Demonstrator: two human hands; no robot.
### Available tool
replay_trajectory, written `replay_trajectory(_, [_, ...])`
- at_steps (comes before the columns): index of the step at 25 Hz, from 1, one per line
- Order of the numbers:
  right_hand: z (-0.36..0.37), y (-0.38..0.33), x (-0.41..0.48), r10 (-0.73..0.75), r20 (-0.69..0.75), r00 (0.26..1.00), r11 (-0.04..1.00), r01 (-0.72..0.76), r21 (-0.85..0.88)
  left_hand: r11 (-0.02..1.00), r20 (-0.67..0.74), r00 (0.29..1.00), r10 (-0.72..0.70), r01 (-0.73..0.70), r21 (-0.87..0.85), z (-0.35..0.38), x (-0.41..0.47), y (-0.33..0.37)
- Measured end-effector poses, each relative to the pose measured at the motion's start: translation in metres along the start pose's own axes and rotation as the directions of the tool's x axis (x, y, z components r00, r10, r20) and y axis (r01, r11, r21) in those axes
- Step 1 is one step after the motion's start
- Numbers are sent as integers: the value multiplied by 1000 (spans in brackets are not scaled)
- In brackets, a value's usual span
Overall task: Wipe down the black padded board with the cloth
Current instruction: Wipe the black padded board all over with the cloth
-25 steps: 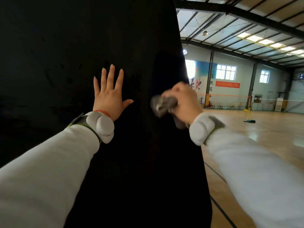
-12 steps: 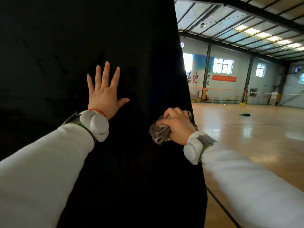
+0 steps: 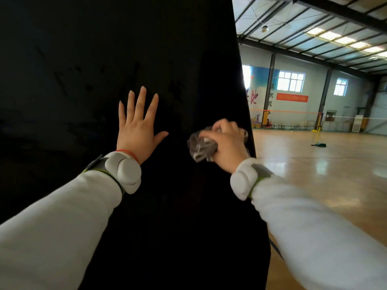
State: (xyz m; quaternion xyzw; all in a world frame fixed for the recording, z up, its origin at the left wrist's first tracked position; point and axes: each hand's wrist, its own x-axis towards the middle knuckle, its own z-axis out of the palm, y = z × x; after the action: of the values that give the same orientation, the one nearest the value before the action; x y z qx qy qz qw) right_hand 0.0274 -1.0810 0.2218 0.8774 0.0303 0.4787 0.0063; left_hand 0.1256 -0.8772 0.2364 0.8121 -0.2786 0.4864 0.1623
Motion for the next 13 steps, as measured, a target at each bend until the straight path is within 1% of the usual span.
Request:
replay_trajectory(2, [8, 2, -25, -51, 126, 991, 999, 53, -11, 1000, 17, 1000, 5, -5, 19, 4, -12, -3])
replay_trajectory(4, [0, -1, -27, -104, 293, 950, 989, 131, -74, 1000, 57, 998, -2, 0, 26, 3, -12, -5])
replay_trajectory(5, [-6, -2, -20, -122, 335, 934, 979, 169, -114, 1000, 77, 997, -4, 2, 26, 3, -11, -6])
replay_trajectory(6, [-12, -4, -10, -128, 291, 948, 974, 176, -145, 1000, 93, 996, -6, 4, 27, 3, -11, -7])
replay_trajectory(7, [-21, -5, 5, -102, 164, 981, 978, 129, -164, 1000, 99, 995, -9, 6, 28, 3, -11, -8])
replay_trajectory(8, [-31, -5, 22, -41, 4, 999, 988, 41, -150, 999, 104, 995, -14, 10, 32, 4, -12, -8])
replay_trajectory(9, [-40, -5, 37, 35, -116, 993, 993, -48, -109, 999, 105, 994, -15, 12, 32, 4, -13, -7])
replay_trajectory(10, [-42, -4, 46, 81, -158, 984, 992, -95, -82, 1000, 101, 995, -13, 10, 29, 4, -13, -7])
replay_trajectory(11, [-39, -3, 49, 85, -153, 985, 992, -98, -81, 1000, 93, 996, -8, 6, 23, 4, -12, -7])
replay_trajectory(13, [-19, 0, 33, 47, -88, 995, 996, -53, -70, 1000, 72, 997, 0, -1, 13, 2, -13, -6])
